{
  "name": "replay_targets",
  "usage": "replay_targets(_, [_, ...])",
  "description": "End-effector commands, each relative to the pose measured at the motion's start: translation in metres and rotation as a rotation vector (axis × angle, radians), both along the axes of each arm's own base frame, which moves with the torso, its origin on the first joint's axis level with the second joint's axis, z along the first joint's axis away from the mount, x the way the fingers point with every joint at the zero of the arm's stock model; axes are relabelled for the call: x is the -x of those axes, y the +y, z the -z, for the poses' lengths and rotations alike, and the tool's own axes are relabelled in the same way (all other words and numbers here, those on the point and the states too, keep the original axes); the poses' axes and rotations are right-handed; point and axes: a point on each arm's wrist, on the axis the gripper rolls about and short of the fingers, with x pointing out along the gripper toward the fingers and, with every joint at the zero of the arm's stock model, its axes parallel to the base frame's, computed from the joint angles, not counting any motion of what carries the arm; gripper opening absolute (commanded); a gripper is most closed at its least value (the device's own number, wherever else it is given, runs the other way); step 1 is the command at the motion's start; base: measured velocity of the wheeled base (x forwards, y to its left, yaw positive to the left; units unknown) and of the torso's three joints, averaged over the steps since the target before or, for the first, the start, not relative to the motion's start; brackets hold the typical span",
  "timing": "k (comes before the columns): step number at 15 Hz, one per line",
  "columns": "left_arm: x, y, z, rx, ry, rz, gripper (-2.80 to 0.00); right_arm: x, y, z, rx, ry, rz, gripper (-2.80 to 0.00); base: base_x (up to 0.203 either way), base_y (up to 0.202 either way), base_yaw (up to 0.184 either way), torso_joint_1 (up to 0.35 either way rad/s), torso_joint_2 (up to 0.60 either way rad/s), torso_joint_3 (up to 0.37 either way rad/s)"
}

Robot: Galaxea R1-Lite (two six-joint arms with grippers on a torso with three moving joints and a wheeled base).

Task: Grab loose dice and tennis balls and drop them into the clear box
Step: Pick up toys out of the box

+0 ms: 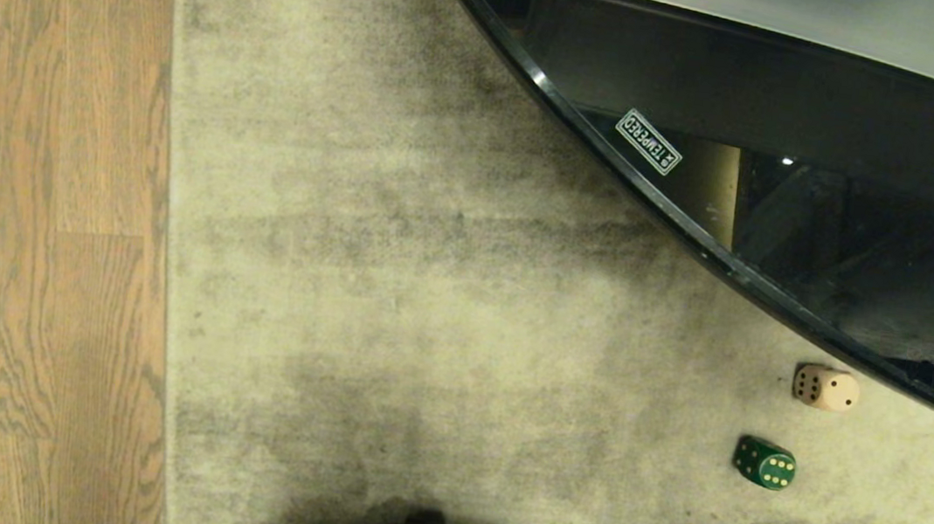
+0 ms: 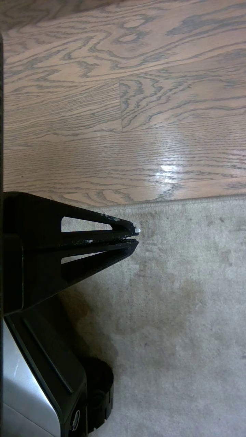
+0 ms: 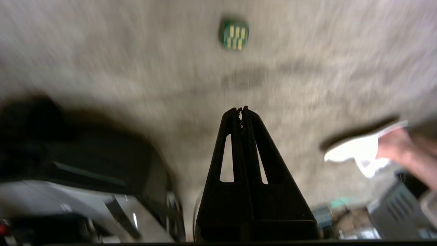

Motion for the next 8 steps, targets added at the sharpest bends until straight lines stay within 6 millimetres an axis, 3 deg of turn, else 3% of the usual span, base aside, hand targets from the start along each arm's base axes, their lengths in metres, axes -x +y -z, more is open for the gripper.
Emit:
replay_targets(1, [0.000,0.000,0.001,0.000,0.002,0.000,-2.80,-0.011,0.000,0.027,0.002,0.145,0.002,-2.80,0.000,0.000,0.000,0.000,0.00,0.000])
replay_targets(4, [0.000,0.000,0.001,0.000,0.004,0.000,-2.80,-0.029,0.000,0.066,-0.010,0.322,-0.003,-2.80,0.000,0.000,0.000,0.000,0.00,0.000])
replay_targets(8, [0.000,0.000,0.001,0.000,0.004,0.000,-2.80,-0.059,0.001,0.106,-0.030,0.373,-0.019,-2.80,0.000,0.000,0.000,0.000,0.00,0.000])
